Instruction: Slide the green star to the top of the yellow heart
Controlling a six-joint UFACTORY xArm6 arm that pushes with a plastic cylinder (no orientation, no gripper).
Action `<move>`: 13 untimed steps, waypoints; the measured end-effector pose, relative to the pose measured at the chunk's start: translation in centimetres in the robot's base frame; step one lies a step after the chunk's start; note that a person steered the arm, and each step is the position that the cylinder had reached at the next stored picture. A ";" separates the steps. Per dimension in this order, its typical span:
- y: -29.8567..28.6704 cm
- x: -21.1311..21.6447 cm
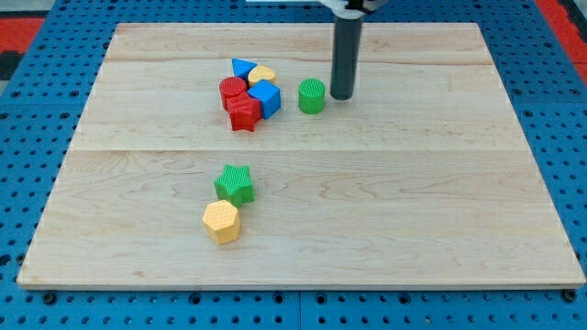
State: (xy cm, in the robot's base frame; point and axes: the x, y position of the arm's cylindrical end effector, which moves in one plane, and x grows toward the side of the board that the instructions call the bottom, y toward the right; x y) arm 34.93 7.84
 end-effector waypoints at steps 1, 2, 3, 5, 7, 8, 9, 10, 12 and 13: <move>-1.5 0.7; -5.7 0.6; -6.7 0.0; 3.8 8.4; -3.7 20.7; -11.1 18.6; -15.8 15.7; -20.1 13.1; -22.2 5.0; -22.9 0.5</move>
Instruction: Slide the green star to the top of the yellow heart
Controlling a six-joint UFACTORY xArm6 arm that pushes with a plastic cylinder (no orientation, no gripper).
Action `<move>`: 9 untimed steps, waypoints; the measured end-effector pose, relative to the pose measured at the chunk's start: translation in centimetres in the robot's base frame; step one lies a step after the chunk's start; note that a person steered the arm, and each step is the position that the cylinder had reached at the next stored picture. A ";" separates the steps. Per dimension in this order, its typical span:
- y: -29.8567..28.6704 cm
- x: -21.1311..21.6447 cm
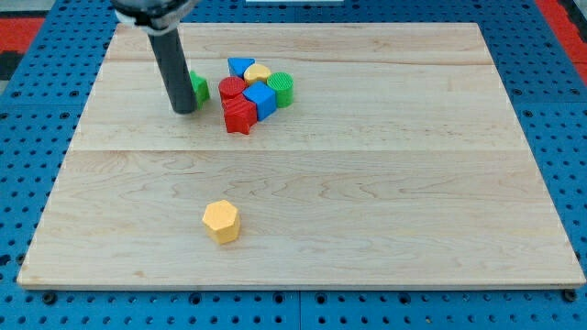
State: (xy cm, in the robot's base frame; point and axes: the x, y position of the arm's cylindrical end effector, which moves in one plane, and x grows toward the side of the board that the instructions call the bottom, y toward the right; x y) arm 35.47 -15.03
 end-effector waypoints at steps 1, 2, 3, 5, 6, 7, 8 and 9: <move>-2.2 -4.2; -7.9 -6.0; -2.9 -10.2; -4.2 -9.3; -4.2 -6.0; -0.7 -5.9; 2.2 -5.9; 2.4 -7.5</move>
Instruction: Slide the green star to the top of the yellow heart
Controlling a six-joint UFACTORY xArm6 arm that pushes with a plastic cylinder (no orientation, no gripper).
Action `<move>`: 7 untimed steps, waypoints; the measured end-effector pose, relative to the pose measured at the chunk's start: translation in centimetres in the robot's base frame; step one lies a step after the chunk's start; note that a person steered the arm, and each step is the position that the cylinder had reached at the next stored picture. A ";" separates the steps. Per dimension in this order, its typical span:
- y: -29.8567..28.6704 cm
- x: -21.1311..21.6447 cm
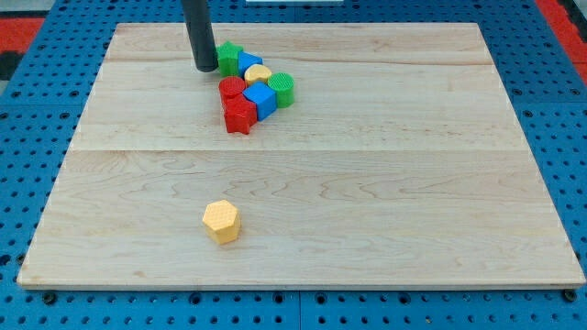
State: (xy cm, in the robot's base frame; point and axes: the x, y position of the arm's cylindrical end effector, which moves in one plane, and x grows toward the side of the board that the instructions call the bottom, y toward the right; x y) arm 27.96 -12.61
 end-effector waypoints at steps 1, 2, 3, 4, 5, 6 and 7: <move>0.0 -1.4; 1.0 -2.6; 4.0 -2.8; 5.3 -4.0; 5.0 -4.0; 5.0 -4.0; 4.2 -4.1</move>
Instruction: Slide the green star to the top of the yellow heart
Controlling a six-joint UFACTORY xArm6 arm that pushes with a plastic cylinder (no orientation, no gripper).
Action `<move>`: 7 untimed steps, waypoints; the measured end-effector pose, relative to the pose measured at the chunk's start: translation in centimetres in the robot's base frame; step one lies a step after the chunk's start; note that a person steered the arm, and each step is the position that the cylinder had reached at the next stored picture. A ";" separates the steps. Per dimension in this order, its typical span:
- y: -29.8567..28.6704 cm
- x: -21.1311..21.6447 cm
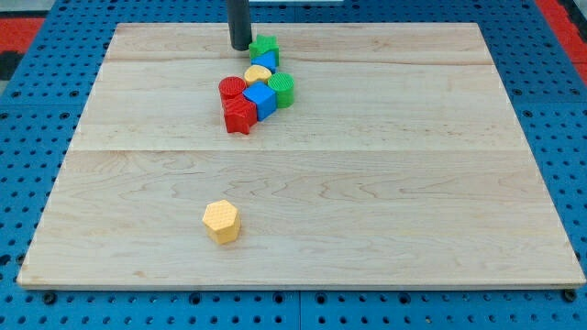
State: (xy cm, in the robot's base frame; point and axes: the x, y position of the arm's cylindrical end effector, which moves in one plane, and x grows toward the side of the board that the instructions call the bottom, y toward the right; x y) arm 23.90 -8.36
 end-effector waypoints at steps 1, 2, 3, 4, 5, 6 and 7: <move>-1.5 -0.7; -1.5 -4.1; -0.4 -4.6; 3.8 -4.6; 7.4 -3.9; 6.4 -0.1; 5.7 2.5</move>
